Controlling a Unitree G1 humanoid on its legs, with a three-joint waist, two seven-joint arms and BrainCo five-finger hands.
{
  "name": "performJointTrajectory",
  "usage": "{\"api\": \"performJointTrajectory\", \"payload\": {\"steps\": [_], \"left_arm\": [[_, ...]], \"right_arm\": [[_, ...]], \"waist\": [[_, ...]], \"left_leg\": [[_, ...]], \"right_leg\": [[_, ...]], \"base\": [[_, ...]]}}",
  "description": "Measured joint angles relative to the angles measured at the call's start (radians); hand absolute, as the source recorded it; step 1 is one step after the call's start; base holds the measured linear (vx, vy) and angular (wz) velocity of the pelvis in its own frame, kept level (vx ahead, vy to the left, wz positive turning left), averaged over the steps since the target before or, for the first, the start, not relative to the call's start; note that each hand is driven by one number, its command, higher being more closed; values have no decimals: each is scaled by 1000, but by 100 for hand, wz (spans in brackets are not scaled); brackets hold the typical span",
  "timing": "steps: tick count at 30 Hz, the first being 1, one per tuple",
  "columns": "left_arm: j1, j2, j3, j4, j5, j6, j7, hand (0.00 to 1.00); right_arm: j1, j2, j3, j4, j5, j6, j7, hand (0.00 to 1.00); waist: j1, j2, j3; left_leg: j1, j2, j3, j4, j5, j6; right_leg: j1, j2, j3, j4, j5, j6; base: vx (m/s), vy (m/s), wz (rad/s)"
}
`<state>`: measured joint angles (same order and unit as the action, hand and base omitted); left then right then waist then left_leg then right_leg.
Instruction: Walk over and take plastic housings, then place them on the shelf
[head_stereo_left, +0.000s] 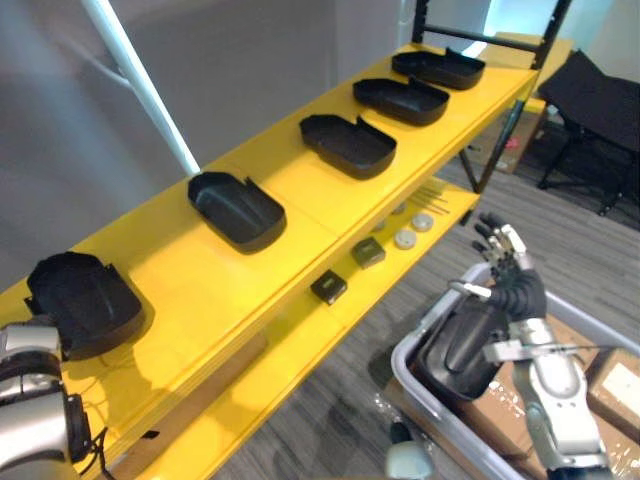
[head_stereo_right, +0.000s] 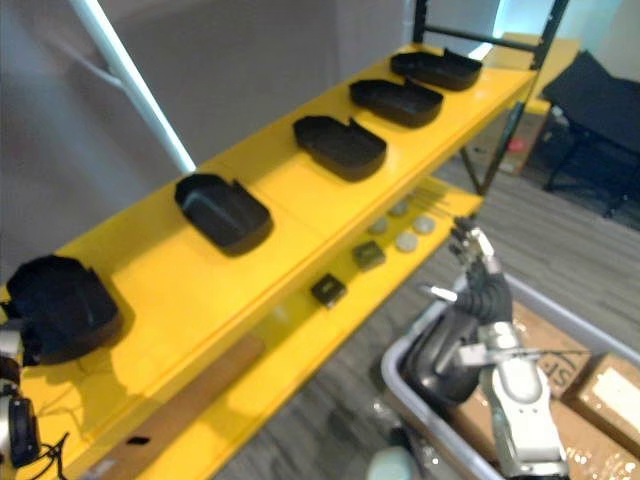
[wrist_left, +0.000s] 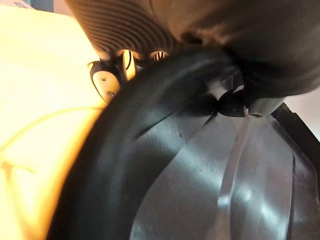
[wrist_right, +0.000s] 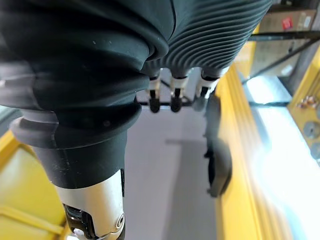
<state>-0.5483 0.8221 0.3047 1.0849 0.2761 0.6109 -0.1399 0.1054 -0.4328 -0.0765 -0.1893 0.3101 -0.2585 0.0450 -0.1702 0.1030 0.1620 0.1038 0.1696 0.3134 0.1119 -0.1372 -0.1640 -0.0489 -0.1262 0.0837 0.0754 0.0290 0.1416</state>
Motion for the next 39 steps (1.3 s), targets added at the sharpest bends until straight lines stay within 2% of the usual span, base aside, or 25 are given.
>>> {"api": "performJointTrajectory", "payload": {"steps": [6, 11, 15, 18, 19, 20, 22, 23, 25, 26, 28, 31, 32, 34, 35, 37, 38, 39], "left_arm": [[6, 0, 0, 0, -1, -8, -6, 0], [40, -3, -3, -2, -4, -38, -6, 0], [41, -3, -3, -2, -39, -41, 27, 0], [41, -7, -2, -6, -48, -45, 141, 0], [41, -7, -1, -13, -69, -48, 210, 0], [41, -7, 2, -19, -76, -50, 249, 0], [41, -7, 19, -71, -84, -80, 386, 0], [41, -7, 32, -85, -86, -88, 418, 0], [40, -7, 68, -152, -123, -147, 550, 0], [40, -6, 73, -174, -124, -162, 577, 0], [41, -7, 86, -266, -148, -223, 670, 0], [57, -22, 87, -435, -149, -284, 740, 0], [86, -33, 88, -541, -148, -321, 769, 0], [118, -58, 93, -654, -147, -355, 781, 0], [151, -81, 110, -732, -147, -371, 785, 0], [218, -126, 154, -852, -146, -401, 790, 0], [276, -154, 173, -921, -146, -417, 791, 0], [304, -172, 182, -952, -147, -426, 791, 0]], "right_arm": [[-3, -9, 0, 0, 0, 1, 0, 0], [-19, -33, -2, 0, 0, 6, 8, 0], [-35, -34, -3, -1, 2, 6, 23, 0], [-37, -35, -11, -1, 33, 5, 38, 0], [-37, -37, -13, -1, 41, -1, 41, 0], [-38, -39, -13, -1, 43, -4, 43, 0], [-38, -40, -13, 0, 70, -30, 50, 0], [-39, -40, -13, 0, 73, -40, 54, 0], [-41, -40, -13, 0, 111, -87, 90, 0], [-44, -40, -13, 0, 116, -97, 99, 0], [-64, -38, -3, 0, 167, -134, 143, 0], [-123, -29, 37, 0, 209, -170, 184, 0], [-164, -16, 81, 0, 228, -178, 198, 0], [-202, 8, 133, 1, 238, -178, 198, 0], [-223, 30, 169, 1, 243, -177, 200, 0], [-246, 61, 226, 1, 242, -175, 197, 0], [-257, 84, 260, 3, 236, -165, 194, 0], [-260, 96, 274, 5, 233, -157, 192, 0]], "waist": [[6, 0, 0], [0, 0, 0], [0, 0, 0], [0, -2, 2], [0, -1, 3], [0, -1, 3], [5, -3, 9], [6, -3, 9], [13, -3, 10], [17, -3, 10], [31, -5, 11], [42, -5, 13], [65, -5, 13], [89, -6, 13], [114, -6, 13], [138, -8, 11], [166, -9, 11], [177, -9, 11]], "left_leg": [[0, 7, 1, 2, 0, 0], [0, 7, 1, 1, 0, 0], [0, 7, 1, 1, 0, 0], [-1, 7, 0, 1, 0, 0], [-1, 7, 0, 1, 0, 0], [-1, 7, 0, 1, 0, 0], [-2, 6, -1, 1, 0, 0], [-2, 6, -1, 1, 0, 0], [-3, 5, -1, 0, 0, 0], [-3, 5, -2, 0, 0, 0], [-7, 4, -9, 1, 0, 0], [-18, -2, -53, -1, 5, 3], [-17, -5, -66, 0, 6, 4], [-20, -9, -105, -2, 12, 6], [-21, -10, -124, -6, 16, 8], [-37, -17, -170, -12, 27, 10], [-38, -20, -191, -30, 40, 9], [-39, -22, -205, -38, 48, 10]], "right_leg": [[1, 2, 0, 0, 1, -1], [0, 2, -1, 0, 1, -1], [1, 2, -1, 0, 1, -1], [0, 2, -2, 0, 1, -1], [0, 1, -2, 0, 1, -1], [0, 1, -2, 0, 1, -1], [0, 1, -3, 0, 1, -1], [0, 1, -3, 0, 1, -1], [0, 0, -4, 0, 0, -1], [0, -1, -4, 0, 0, -1], [2, -4, -14, 0, 0, 0], [21, -14, -59, 0, -1, 1], [33, -16, -74, -3, -2, 1], [57, -22, -114, -7, -5, 1], [69, -26, -139, -9, -8, 0], [89, -30, -186, -15, -12, 1], [94, -32, -210, -16, -12, 0], [102, -34, -225, -18, -13, -1]], "base": [[0, 0, 0], [0, 0, 0], [0, 0, 0], [0, 0, 0], [0, 0, 0], [0, 0, 0], [0, 0, 0], [0, 0, 0], [0, 0, 0], [0, 0, 0], [-2, 0, 11], [-2, 4, 41], [-2, 11, 30], [1, -3, 52], [1, -9, 59], [0, -41, 67], [3, -46, 71], [14, -21, 67]]}}
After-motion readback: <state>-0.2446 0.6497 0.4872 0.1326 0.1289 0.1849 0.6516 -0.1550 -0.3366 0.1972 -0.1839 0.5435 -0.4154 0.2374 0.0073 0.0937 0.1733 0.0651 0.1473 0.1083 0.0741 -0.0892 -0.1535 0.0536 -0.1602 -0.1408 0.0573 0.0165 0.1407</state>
